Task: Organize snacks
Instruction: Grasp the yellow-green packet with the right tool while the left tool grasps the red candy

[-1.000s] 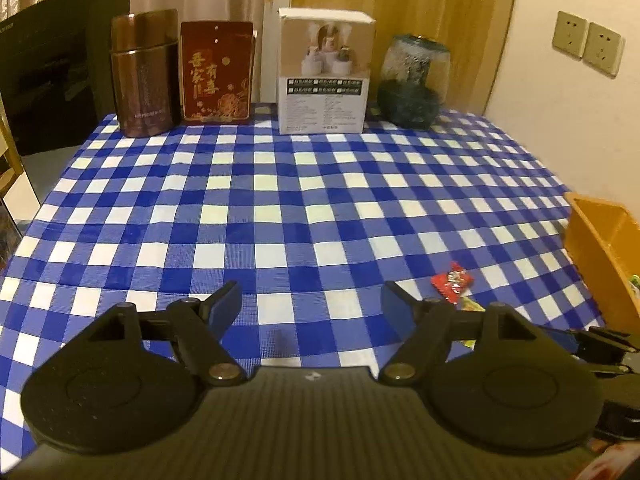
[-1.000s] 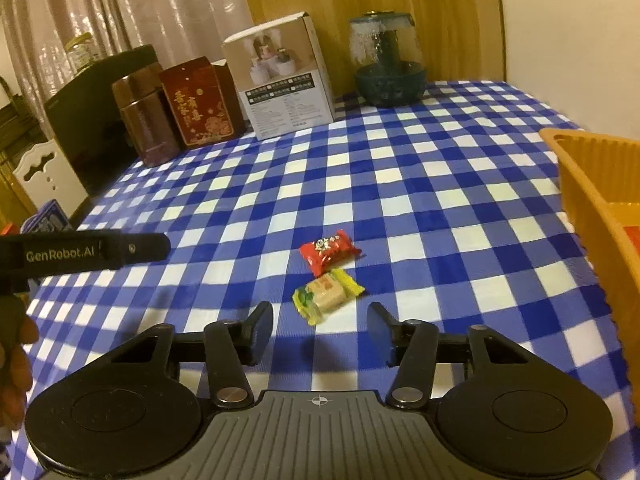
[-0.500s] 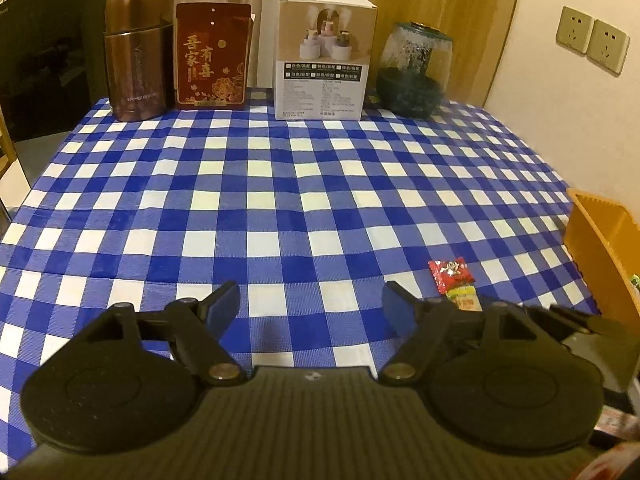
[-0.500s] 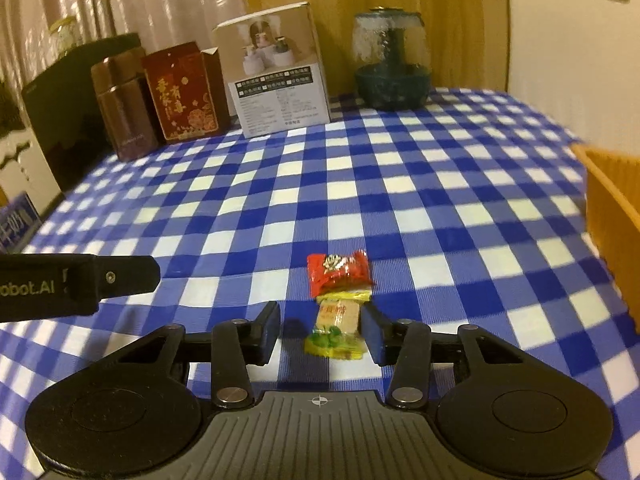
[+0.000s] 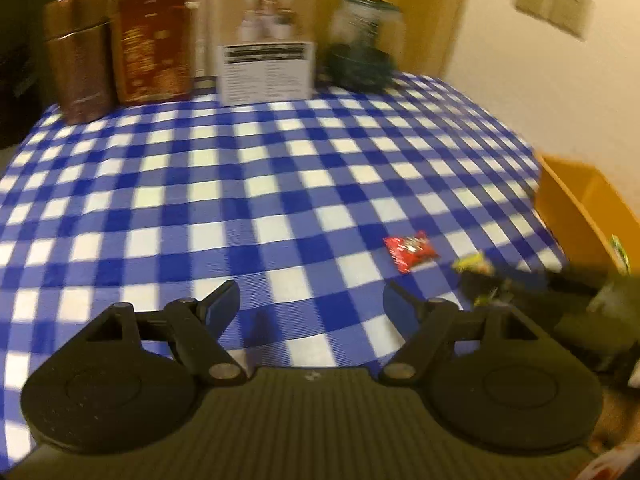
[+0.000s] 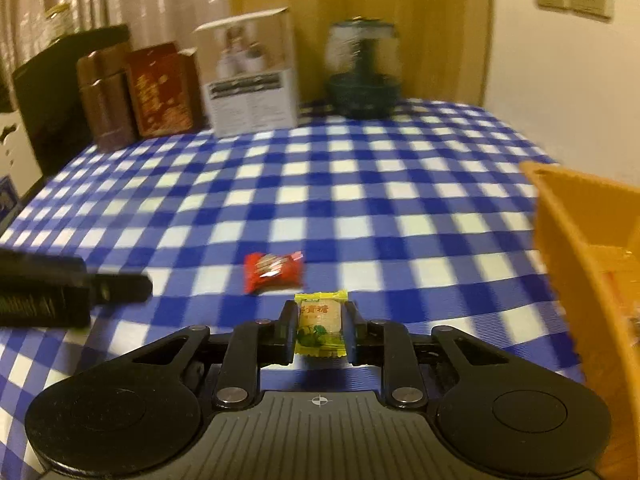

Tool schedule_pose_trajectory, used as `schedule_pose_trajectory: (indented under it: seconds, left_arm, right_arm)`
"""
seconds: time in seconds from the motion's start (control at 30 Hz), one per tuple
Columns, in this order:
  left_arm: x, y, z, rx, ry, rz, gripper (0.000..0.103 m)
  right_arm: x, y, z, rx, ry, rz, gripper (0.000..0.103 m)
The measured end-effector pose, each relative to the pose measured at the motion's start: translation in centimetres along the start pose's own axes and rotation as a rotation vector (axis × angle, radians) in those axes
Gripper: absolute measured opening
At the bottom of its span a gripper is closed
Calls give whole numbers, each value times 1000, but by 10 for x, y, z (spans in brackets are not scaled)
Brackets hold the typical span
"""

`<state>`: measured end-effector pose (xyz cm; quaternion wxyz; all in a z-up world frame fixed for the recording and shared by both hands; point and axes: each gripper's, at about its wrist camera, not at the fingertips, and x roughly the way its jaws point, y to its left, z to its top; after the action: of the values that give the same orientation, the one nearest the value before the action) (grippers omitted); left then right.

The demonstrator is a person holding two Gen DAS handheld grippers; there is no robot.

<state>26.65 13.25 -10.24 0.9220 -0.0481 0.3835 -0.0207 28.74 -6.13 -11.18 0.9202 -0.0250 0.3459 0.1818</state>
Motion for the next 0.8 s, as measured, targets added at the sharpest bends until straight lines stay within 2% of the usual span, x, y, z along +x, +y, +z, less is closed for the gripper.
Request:
schedule_pose_trajectory:
  seconds: [0.23,0.4,0.6,0.8]
  left_arm:
    - [25,-36,1,218,-7,-76,71]
    - [45,-62,0,354,-7,-47,69]
    - [60,-71,6,398,-33,-54,67]
    - [71,-76,13,414,-60,-86,54]
  right_arm:
    - [-22,-39,15,53,-24,-18,24]
    - [-22,-62,14,120,-16,-21,24]
    - [-21,-68,15,161,-19,-2,24]
    - [-19,-67,17,176,-25,21,24]
